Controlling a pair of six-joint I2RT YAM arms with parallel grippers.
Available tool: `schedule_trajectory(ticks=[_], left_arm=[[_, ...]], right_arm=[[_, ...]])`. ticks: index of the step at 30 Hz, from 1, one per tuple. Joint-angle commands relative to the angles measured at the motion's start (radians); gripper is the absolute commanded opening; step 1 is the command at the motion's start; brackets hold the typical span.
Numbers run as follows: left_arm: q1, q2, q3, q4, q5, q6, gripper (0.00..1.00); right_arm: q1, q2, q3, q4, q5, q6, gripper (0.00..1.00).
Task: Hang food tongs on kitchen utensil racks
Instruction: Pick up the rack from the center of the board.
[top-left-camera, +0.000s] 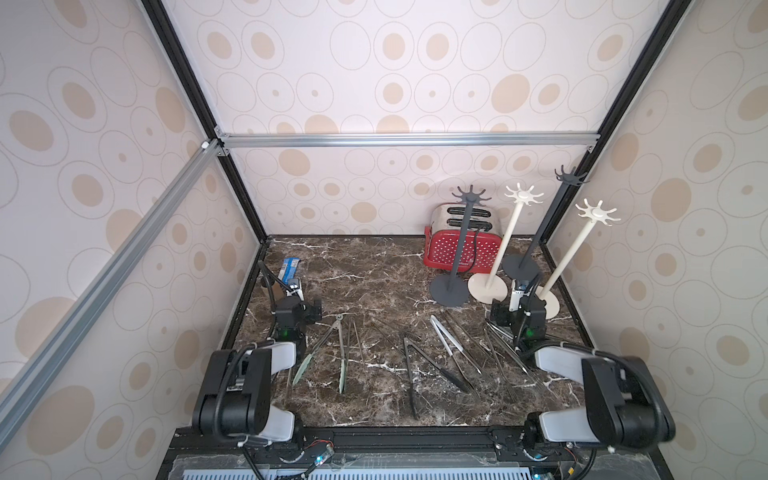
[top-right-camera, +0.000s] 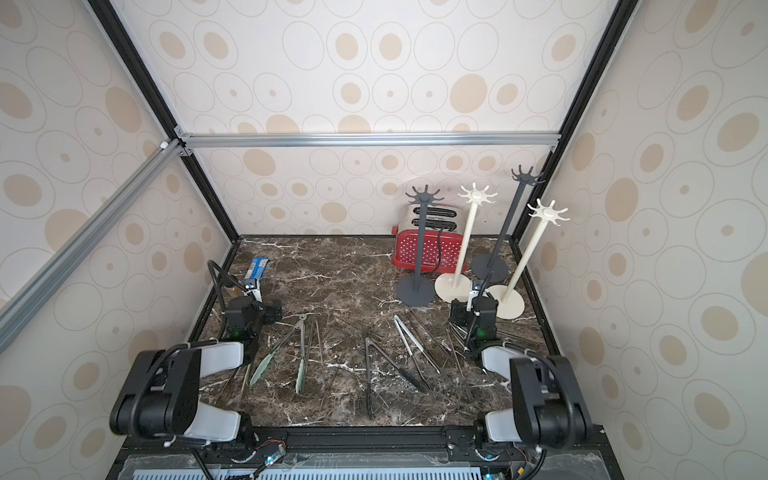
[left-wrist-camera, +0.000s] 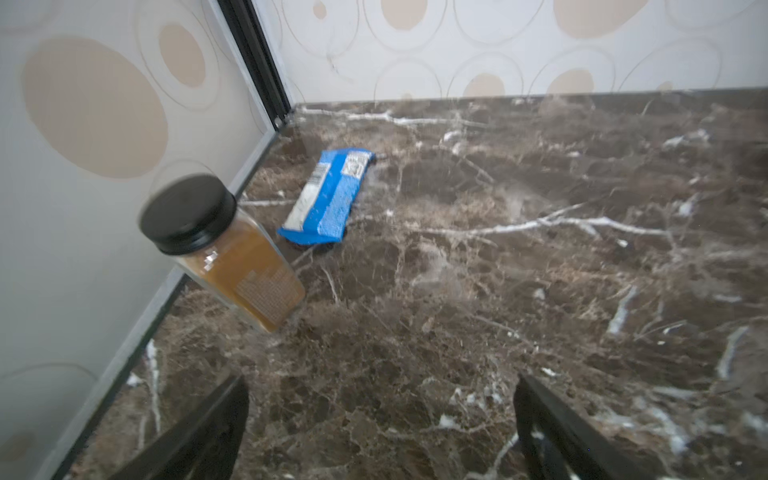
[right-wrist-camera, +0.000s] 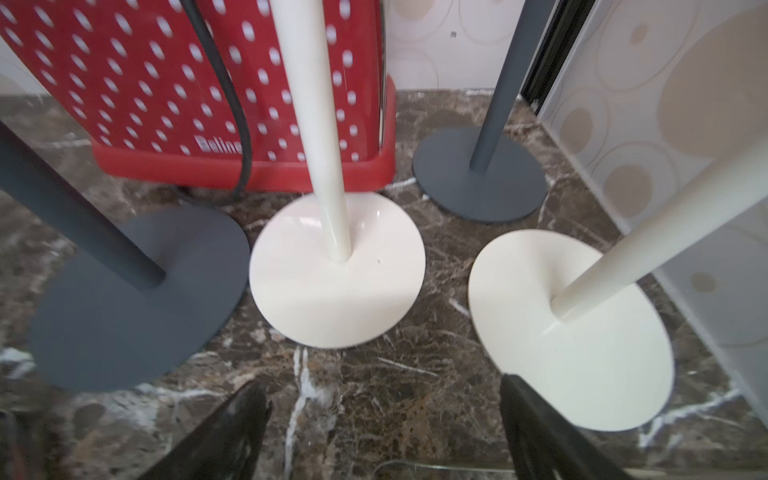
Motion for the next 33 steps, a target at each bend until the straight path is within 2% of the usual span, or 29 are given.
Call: schedule_trajectory(ticks=[1,4,6,9,12,23,33], left_arm=[[0.001,-0.213,0.086,-0.152,0.004,-0.068,0.99],[-0.002,-0.332,0.148,-0.301,0.074,-0.104,0.99],[-0.005,-0.377,0.172,-0.37,0.133,-0.119,0.99],[-0.018,-0.417,0.168,-0.391,0.189,-0.162,0.99],[-0.038,-0.437,0.168,-0.416,0.214,-0.187,0.99],[-0.056,-0.4,0.183,-0.447,0.294,-0.192,0.99],[-0.071,-0.303,0.227,-0.42,0.367,-0.195,0.99]], right_arm=[[0.005,-0.184,0.084,-0.297,-0.021,0.016,0.89],[0.032,-0.285,0.1,-0.366,-0.092,0.054,0.89],[0.088,-0.307,0.141,-0.413,-0.129,0.055,0.89],[0.208,-0.271,0.235,-0.474,-0.112,0.012,0.89],[0.278,-0.203,0.325,-0.468,-0.13,-0.001,0.9],[0.281,0.052,0.475,-0.226,-0.144,0.064,0.88],[0.282,0.258,0.579,-0.061,-0.035,0.058,0.87]])
